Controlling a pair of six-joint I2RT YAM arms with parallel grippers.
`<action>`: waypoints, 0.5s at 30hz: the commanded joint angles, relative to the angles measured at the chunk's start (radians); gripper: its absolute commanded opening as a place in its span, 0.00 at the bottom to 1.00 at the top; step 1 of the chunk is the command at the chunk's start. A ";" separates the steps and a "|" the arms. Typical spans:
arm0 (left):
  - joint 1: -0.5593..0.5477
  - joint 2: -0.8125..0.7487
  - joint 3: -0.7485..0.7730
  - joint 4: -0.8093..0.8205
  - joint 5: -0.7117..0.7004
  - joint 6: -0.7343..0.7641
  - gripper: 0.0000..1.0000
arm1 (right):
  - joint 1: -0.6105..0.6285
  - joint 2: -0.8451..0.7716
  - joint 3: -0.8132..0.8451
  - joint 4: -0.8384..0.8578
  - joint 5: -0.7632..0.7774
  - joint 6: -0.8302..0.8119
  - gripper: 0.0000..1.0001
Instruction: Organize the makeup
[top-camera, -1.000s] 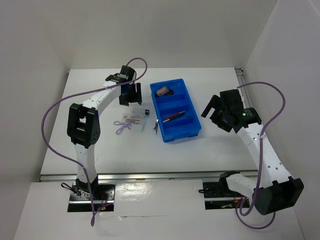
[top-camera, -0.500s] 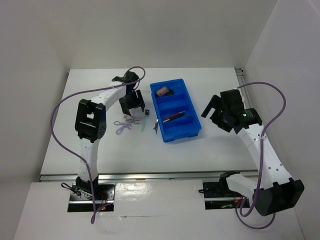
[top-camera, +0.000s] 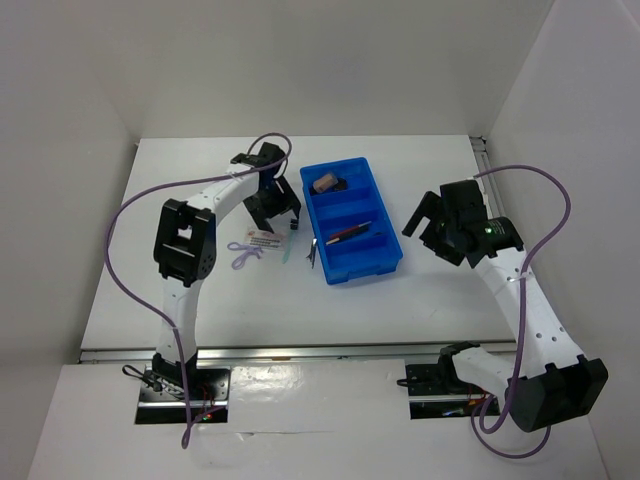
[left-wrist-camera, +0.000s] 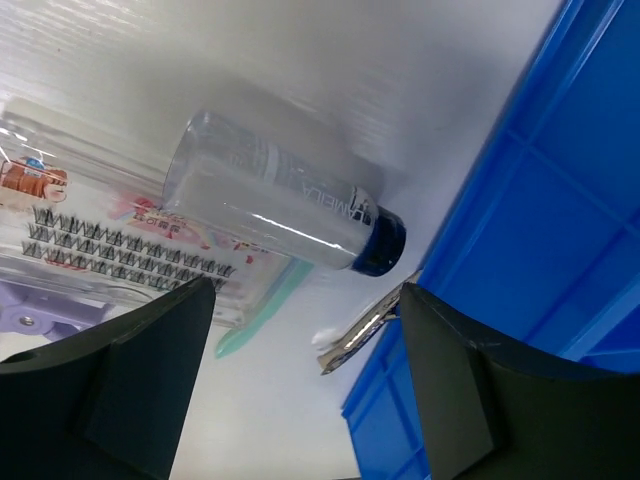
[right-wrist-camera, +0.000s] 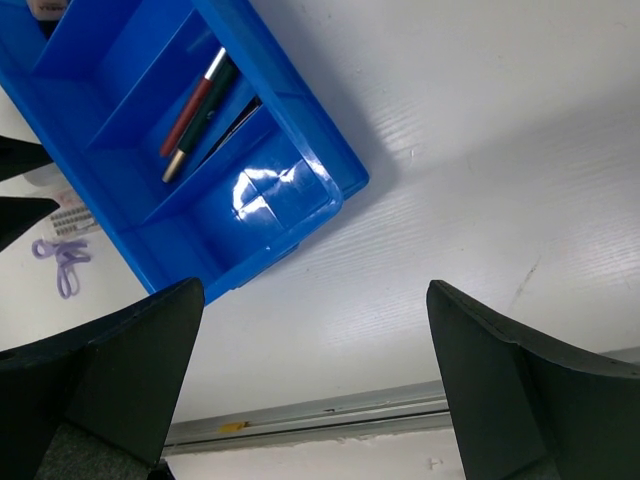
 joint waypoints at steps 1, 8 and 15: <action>0.000 0.000 0.010 0.013 -0.038 -0.113 0.90 | -0.006 -0.013 -0.003 0.031 0.003 -0.013 1.00; 0.000 0.053 0.039 0.013 -0.114 -0.192 0.84 | -0.006 -0.004 -0.003 0.031 -0.006 -0.022 1.00; 0.000 0.107 0.068 0.022 -0.123 -0.172 0.72 | -0.006 -0.014 -0.003 0.031 -0.006 -0.022 1.00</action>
